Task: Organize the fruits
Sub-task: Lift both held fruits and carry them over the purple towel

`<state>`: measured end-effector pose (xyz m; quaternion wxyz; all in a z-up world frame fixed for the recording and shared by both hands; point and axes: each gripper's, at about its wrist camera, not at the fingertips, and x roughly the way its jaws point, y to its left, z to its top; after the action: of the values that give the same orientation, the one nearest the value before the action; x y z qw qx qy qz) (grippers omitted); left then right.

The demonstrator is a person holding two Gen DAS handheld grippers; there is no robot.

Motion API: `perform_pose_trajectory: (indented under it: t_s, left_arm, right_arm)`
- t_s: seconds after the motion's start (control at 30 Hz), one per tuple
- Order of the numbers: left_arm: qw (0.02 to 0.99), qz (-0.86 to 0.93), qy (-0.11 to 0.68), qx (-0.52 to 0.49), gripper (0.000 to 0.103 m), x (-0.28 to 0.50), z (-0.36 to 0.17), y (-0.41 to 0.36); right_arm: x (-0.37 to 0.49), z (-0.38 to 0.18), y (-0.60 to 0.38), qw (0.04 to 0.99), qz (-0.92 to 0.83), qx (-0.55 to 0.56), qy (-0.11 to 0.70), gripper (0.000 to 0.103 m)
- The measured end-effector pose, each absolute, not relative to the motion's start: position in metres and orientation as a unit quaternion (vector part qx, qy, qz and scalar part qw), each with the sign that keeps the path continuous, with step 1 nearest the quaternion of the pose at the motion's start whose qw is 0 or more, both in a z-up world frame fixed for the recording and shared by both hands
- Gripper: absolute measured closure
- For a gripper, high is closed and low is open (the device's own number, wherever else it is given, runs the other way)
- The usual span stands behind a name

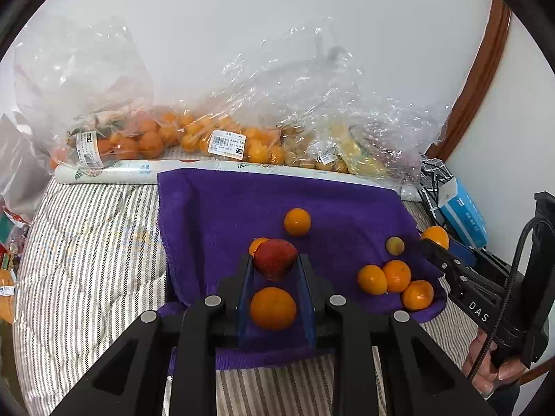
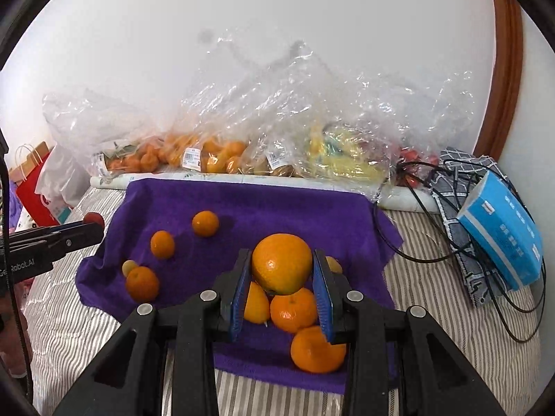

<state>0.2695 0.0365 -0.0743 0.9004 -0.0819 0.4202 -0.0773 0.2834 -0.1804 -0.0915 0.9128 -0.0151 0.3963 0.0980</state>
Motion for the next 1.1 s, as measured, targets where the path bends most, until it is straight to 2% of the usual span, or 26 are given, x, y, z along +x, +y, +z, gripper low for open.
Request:
perform_pose_trajectory:
  t_s: [1.1]
  left_arm:
    - [0.889,-0.028,0.452,-0.061,0.079,0.327,-0.111,0.042]
  right_arm:
    - [0.330,-0.141,-0.170,0.893,0.105,-0.002,0.437,0.069]
